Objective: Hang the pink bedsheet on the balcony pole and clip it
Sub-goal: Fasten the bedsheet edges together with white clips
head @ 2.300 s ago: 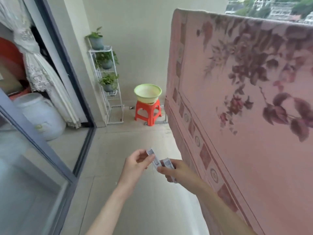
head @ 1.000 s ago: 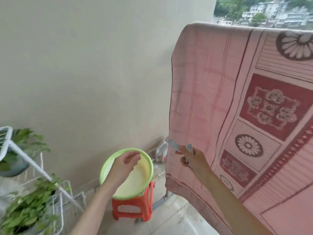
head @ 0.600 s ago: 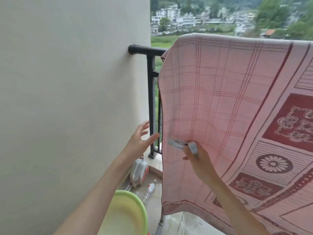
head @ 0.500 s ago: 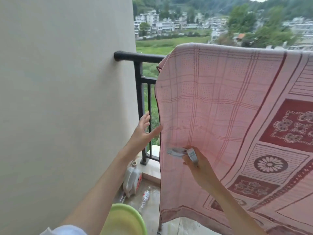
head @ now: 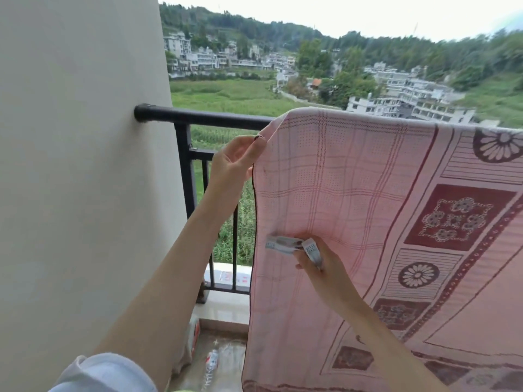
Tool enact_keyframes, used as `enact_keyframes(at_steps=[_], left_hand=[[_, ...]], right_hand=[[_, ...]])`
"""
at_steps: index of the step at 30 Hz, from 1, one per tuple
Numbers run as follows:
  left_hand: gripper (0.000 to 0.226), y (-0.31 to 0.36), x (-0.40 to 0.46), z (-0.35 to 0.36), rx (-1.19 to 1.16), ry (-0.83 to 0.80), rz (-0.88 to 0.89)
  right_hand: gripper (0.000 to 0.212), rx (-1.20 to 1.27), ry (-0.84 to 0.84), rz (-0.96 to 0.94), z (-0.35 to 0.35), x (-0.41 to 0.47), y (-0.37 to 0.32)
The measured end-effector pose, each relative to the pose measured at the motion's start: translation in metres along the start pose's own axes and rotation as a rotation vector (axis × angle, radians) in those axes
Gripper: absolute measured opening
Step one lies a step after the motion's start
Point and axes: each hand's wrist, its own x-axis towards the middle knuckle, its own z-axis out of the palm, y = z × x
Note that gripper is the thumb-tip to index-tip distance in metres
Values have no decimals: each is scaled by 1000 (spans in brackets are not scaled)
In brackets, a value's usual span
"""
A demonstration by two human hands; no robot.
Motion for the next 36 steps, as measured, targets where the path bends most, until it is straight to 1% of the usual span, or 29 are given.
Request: enact_keyframes(at_steps=[3,6,8,9,11,14,15,17,18,20,21,22,23,25,26,27,28,30,33,35,36], left_hand=[[2,7,8,-1,49,38,56],[9,14,11,-5,86,108,91],[18,20,16,-4,82,121,41],[23,25,19,-1,51,138,-19],[31,34,27,4,-21,203,-100],[23,34,25,1,16,237,-36],[30,27,19,-2,9,224,-22],[69,13,5,-10,38,155,-9],[83,8,-1,-12,67,88,-15],[98,3,-4,-11,120,-57,-53],[99,4,-5,-9,150,-119,-72],[93,7,-6,-7,177,-166,-73],[81,6,-7,-6,202,-186,-66],[49,1,-9,-5,254,-136,-50],[41,-4,-11,-6,264,-103,-50],[40,-10,-13,-8,264,-86,-58],[44,-18,-16,-10,257,-92,-68],[55,-31,-22,-15,222,-156,-110],[61,-52,-29,-22,158,-231,-203],[61,-65,-33,-25,116,-193,-217],[54,-70,-35,-26,104,-157,-211]], right_hand=[[22,4,11,-26,1,4,-7],[26,25,15,-55,3,8,-10],[25,55,19,-67,2,11,-14],[24,71,21,-75,2,13,-15],[24,83,20,-87,0,15,-17],[24,88,15,-89,-1,16,-18],[24,87,9,-88,-1,17,-17],[25,83,-7,-89,-1,17,-16],[24,81,-13,-94,-1,17,-16],[24,76,-13,-118,0,19,-15],[23,80,-3,-127,0,19,-14],[21,95,8,-124,1,20,-13],[19,121,11,-111,2,20,-12],[17,167,-1,-79,5,19,-6],[17,179,-10,-66,8,17,-2],[17,189,-17,-50,10,16,2],[16,197,-19,-33,12,15,7],[14,207,-11,0,16,12,14],[14,214,7,32,22,4,22],[13,203,21,58,26,-3,27],[13,197,32,81,28,-7,30]])
